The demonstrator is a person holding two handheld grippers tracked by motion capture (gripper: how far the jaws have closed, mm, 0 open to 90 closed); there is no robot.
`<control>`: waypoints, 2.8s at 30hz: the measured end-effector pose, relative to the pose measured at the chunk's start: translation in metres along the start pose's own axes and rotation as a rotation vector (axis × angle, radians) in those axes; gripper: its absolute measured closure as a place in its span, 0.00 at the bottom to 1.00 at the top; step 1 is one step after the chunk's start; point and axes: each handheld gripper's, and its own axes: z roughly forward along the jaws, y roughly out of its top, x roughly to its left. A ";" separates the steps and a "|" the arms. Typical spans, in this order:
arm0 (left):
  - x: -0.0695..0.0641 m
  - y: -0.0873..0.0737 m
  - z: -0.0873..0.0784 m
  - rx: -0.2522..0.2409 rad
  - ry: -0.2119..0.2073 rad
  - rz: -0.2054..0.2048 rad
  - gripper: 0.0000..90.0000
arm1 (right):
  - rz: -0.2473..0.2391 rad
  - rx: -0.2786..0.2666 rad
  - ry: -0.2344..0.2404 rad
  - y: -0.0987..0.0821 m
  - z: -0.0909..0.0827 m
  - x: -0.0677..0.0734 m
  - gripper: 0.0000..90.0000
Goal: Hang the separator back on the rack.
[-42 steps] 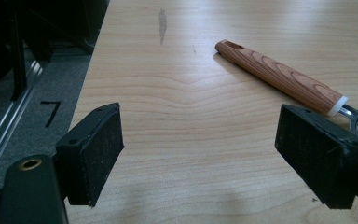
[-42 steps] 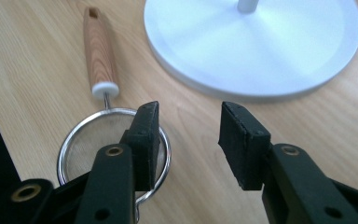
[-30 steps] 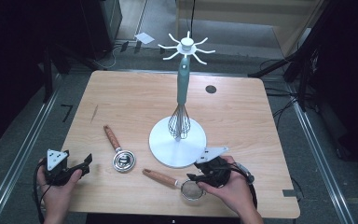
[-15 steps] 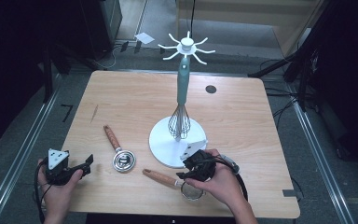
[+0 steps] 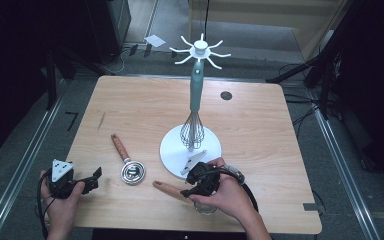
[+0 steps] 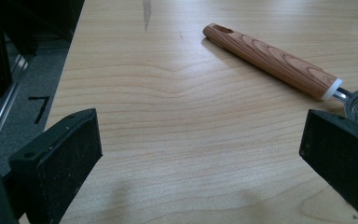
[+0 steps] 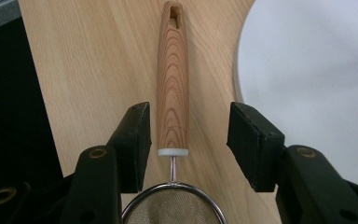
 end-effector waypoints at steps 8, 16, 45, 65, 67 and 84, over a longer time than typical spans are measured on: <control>0.000 0.000 0.001 0.006 -0.004 0.003 0.00 | 0.012 0.054 0.024 0.001 0.008 0.002 0.60; -0.001 0.000 0.001 0.009 -0.004 0.002 0.00 | 0.025 0.139 0.043 0.001 0.024 0.005 0.64; 0.001 0.000 0.001 0.015 -0.009 -0.006 0.00 | 0.004 0.069 -0.113 -0.014 0.021 0.016 0.80; 0.001 0.000 0.001 0.010 -0.006 -0.014 0.00 | 0.101 -0.053 -0.204 -0.046 -0.018 -0.006 0.80; 0.002 0.000 0.001 0.010 -0.006 -0.015 0.00 | 0.114 -0.062 -0.211 -0.050 -0.022 -0.009 0.80; 0.002 0.000 0.001 0.009 -0.007 -0.015 0.00 | 0.204 -0.141 -0.301 -0.073 -0.048 -0.030 0.80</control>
